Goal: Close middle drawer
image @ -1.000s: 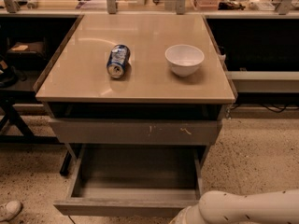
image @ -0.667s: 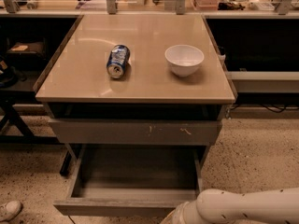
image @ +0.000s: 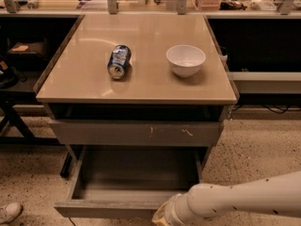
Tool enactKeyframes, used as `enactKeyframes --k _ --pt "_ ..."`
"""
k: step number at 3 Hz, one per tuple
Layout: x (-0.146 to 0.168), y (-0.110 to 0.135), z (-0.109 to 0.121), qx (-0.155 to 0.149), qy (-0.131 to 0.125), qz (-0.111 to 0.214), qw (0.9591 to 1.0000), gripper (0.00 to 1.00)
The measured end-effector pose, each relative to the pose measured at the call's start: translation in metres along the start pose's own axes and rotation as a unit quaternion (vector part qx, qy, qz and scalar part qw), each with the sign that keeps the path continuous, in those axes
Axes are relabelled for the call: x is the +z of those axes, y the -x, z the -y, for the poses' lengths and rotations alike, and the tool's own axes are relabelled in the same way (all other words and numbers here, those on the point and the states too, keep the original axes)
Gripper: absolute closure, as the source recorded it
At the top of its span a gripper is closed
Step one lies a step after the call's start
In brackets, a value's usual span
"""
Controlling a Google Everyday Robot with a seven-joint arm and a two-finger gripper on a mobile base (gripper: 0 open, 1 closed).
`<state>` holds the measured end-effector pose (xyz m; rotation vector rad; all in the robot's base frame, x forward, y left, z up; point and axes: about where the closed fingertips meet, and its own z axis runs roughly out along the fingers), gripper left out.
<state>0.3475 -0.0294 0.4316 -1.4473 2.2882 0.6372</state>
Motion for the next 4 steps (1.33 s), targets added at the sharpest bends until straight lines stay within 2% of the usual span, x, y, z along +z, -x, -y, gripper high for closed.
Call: enactKeyframes --k 1,2,3,4 --pt "0.009 0.011 0.011 -0.017 -0.005 -0.006 0.9998 1.00" --pt "0.016 0.017 0.020 -0.022 -0.018 -0.018 0.9994 1.00" --pt "0.020 0.022 0.019 -0.028 -0.016 -0.019 0.9993 0.82" --pt "0.020 0.022 0.019 -0.028 -0.016 -0.019 0.9993 0.59"
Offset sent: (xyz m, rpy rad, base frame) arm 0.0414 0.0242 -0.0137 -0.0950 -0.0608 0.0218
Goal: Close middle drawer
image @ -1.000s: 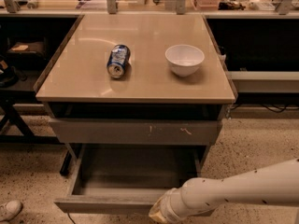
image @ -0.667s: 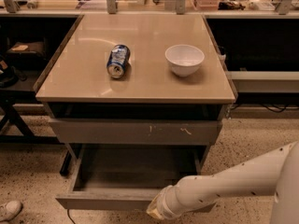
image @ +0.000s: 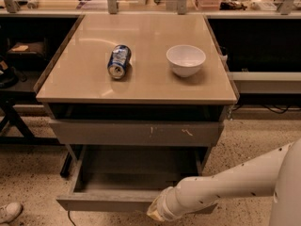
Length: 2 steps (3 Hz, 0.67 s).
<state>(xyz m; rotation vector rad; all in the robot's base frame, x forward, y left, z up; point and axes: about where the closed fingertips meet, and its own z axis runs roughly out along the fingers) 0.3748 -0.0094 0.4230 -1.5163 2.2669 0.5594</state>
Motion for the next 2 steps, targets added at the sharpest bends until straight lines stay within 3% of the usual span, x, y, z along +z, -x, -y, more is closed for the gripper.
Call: enactKeyframes --k 2 --pt "0.0000 0.0000 0.0000 0.000 0.000 0.000 1.0000 0.13"
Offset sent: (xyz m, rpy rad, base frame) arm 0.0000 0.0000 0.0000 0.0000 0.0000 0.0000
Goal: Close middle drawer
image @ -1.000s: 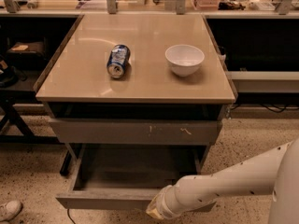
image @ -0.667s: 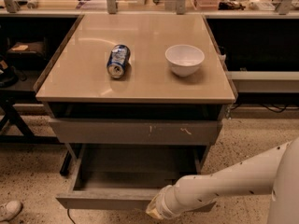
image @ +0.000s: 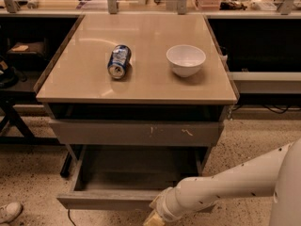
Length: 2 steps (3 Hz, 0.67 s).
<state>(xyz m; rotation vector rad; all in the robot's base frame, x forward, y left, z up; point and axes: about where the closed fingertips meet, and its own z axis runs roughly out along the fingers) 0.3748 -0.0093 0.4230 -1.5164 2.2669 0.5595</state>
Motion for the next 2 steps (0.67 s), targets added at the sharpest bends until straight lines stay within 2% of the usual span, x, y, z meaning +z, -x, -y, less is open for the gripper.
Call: enactKeyframes --k 1,2 --pt "0.0000 0.0000 0.0000 0.000 0.000 0.000 1.0000 0.00" --pt "0.0000 0.0000 0.0000 0.000 0.000 0.000 1.0000 0.00"
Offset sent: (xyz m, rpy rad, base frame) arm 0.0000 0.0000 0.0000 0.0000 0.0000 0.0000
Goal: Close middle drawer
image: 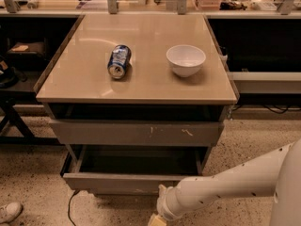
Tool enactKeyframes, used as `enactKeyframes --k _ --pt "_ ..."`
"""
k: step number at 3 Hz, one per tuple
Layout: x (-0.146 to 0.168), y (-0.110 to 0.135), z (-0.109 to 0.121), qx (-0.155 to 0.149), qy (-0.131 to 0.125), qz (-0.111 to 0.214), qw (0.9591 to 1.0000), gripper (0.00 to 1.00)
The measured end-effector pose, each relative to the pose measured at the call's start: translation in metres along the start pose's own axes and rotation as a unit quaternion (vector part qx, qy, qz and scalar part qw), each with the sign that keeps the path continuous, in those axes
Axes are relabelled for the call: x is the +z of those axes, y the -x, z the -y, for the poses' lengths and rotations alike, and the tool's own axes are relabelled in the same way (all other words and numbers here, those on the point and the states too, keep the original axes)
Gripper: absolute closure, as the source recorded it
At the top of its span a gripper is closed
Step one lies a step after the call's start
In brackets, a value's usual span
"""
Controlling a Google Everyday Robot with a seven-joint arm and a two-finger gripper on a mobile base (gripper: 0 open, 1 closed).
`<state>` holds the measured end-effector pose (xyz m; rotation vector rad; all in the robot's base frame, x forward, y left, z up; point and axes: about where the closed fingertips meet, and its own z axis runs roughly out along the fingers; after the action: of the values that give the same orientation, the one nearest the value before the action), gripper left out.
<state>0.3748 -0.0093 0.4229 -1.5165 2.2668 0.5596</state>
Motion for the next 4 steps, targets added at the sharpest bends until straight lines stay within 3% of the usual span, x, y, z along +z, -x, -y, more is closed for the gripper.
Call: enactKeyframes --k 1,4 --pt "0.0000 0.0000 0.0000 0.000 0.000 0.000 1.0000 0.18" --pt "0.0001 0.0019 -0.0004 -0.005 -0.002 0.000 1.0000 0.88"
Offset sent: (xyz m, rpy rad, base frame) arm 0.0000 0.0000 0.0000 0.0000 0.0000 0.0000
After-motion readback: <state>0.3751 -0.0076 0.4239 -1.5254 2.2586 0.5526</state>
